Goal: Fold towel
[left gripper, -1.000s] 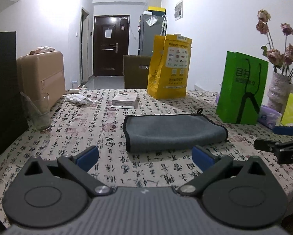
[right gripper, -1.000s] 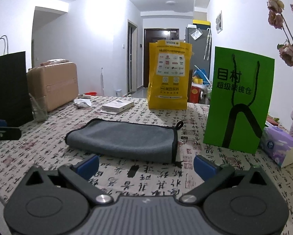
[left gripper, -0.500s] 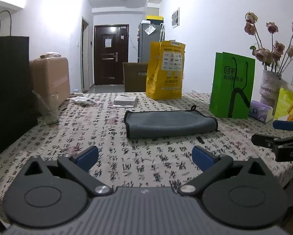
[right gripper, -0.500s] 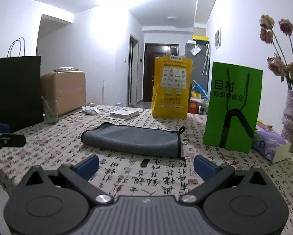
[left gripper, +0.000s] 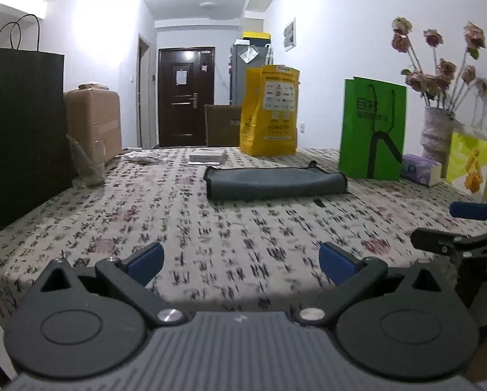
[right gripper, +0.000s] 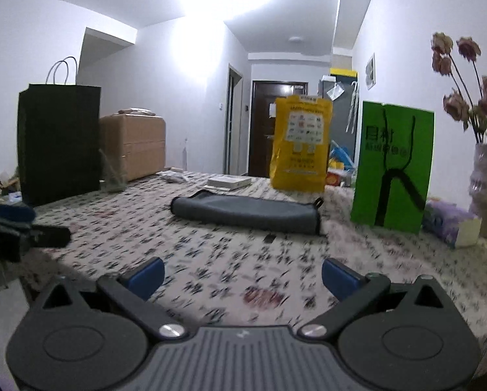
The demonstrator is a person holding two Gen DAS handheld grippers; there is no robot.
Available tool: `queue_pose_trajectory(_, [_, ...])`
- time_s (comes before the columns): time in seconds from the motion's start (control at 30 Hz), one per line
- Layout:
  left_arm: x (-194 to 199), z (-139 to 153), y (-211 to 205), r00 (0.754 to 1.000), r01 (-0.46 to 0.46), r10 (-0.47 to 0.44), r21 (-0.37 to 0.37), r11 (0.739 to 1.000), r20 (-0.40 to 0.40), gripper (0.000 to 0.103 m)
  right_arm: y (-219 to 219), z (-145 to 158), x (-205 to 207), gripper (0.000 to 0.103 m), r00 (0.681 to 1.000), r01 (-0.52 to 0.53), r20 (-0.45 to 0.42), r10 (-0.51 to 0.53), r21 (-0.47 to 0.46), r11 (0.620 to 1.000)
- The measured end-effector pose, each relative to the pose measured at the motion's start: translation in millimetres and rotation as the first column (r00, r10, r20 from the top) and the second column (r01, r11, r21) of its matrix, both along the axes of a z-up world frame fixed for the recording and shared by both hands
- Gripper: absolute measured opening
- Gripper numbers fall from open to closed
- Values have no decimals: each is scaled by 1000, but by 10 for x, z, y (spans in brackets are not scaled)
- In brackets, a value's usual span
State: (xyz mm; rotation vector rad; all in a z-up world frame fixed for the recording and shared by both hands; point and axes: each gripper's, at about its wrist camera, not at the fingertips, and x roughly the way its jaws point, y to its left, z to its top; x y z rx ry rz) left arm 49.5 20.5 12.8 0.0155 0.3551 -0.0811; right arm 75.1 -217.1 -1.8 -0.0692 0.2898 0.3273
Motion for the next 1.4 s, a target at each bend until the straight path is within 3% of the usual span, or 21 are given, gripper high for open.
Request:
queue_pose_trajectory(0.27, [-236, -122, -38, 999, 24, -25, -35, 999, -22, 103, -7, -120, -304, 103, 999, 4, -47, -2, 42, 999])
queue_pose_trajectory(0.43, [-345, -119, -74, 999, 37, -37, -5, 999, -17, 103, 9, -179, -407, 103, 997, -5, -72, 9, 57, 998])
queue_pose_trajectory(1.4, [-606, -109, -65, 1000, -21, 21, 35, 999, 1, 103, -34, -89, -766, 103, 1000, 12, -11, -11, 46, 999])
